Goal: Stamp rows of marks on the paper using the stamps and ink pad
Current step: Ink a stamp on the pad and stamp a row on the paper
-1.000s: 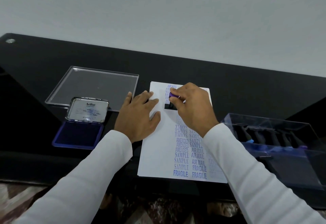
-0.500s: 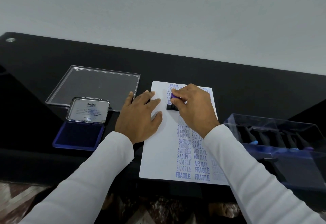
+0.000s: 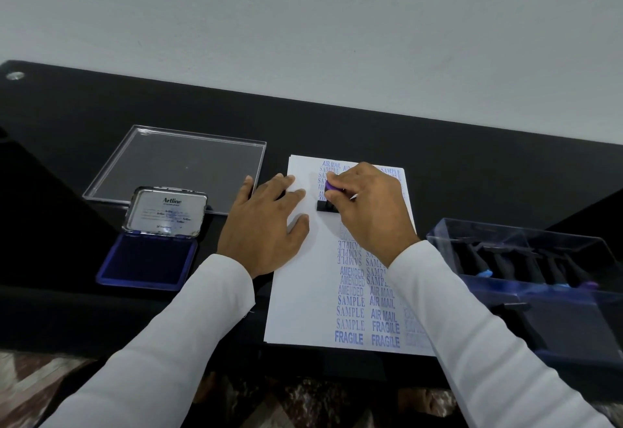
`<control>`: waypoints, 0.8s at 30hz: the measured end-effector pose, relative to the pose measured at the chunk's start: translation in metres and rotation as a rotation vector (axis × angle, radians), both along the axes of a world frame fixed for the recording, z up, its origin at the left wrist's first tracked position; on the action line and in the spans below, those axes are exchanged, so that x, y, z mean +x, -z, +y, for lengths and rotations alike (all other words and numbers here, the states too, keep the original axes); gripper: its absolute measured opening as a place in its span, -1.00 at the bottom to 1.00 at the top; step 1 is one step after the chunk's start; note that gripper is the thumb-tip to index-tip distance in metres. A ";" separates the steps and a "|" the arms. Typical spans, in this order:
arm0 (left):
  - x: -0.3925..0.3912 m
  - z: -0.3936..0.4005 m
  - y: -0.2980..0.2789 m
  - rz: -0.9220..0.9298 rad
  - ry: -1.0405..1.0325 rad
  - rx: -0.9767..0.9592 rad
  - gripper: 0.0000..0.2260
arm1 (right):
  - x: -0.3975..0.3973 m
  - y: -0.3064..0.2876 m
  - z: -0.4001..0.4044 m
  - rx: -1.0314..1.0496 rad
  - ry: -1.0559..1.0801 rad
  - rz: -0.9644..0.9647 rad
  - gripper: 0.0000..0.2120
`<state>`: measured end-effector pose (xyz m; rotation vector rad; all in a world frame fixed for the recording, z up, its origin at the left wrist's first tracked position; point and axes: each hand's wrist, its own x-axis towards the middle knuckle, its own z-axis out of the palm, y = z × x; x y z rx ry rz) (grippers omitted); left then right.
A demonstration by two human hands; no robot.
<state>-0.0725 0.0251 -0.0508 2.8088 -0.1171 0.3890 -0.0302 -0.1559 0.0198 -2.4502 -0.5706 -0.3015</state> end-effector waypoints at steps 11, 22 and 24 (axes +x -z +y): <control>0.000 0.000 0.000 0.002 -0.001 0.009 -0.53 | 0.000 0.000 -0.001 0.010 0.011 0.035 -0.78; 0.001 -0.001 0.000 0.013 -0.003 0.016 -0.52 | 0.002 -0.001 0.002 -0.031 0.041 0.071 -0.76; 0.000 -0.001 0.000 0.011 -0.002 0.015 -0.52 | 0.001 -0.003 0.000 -0.033 0.033 0.078 -0.79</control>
